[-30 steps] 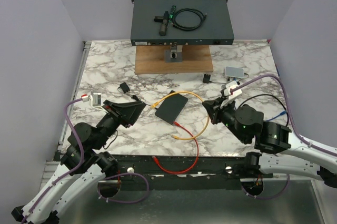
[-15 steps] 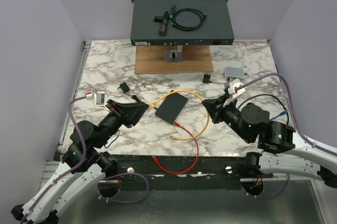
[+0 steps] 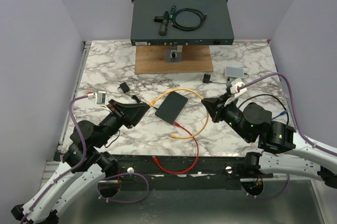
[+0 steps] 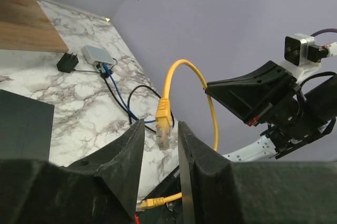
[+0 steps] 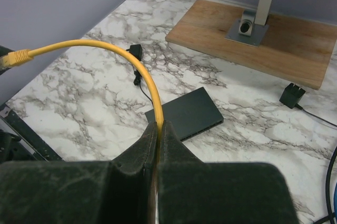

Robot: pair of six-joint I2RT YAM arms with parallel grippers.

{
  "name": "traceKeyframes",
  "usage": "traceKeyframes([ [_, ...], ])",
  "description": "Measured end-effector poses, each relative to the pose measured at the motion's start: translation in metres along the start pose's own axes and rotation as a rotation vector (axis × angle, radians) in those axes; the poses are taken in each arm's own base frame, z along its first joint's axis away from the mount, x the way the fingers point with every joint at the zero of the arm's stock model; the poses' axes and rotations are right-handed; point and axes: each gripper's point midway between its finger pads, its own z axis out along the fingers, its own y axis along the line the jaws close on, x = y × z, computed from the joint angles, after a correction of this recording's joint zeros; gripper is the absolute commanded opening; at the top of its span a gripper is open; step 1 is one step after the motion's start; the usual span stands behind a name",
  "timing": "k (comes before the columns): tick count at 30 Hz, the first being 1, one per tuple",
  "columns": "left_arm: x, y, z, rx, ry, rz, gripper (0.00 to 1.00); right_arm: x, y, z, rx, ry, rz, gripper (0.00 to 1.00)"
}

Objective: Insert the plug into the switch port
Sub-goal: Pick up the connector from the center of the board.

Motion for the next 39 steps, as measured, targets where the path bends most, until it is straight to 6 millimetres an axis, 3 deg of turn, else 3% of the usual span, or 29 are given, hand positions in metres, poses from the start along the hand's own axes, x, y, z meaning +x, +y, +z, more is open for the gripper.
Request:
traceKeyframes([
  [9, 0.003, 0.000, 0.000, 0.003, 0.012, -0.006, 0.27, -0.008, 0.001, 0.000, -0.006, -0.027, 0.018, 0.01],
  [16, 0.004, 0.000, 0.001, 0.009, 0.015, -0.017, 0.00, -0.008, 0.001, 0.000, -0.006, -0.030, 0.020, 0.01],
  [24, 0.005, -0.002, 0.001, 0.018, 0.018, -0.021, 0.00, -0.006, 0.001, 0.000, -0.005, -0.026, 0.017, 0.01],
  [30, 0.005, -0.001, 0.001, 0.015, 0.019, -0.020, 0.00, 0.009, 0.002, 0.007, 0.004, 0.015, -0.016, 0.02],
  [33, 0.007, 0.003, 0.003, 0.002, 0.029, -0.017, 0.00, 0.027, 0.003, 0.013, 0.013, 0.058, -0.049, 0.13],
  [36, 0.012, 0.009, 0.007, -0.021, 0.050, -0.017, 0.00, 0.049, 0.004, 0.021, 0.022, 0.114, -0.086, 0.37],
  [39, 0.021, 0.015, 0.012, -0.039, 0.086, -0.019, 0.00, 0.070, 0.006, 0.028, 0.029, 0.179, -0.128, 0.44],
])
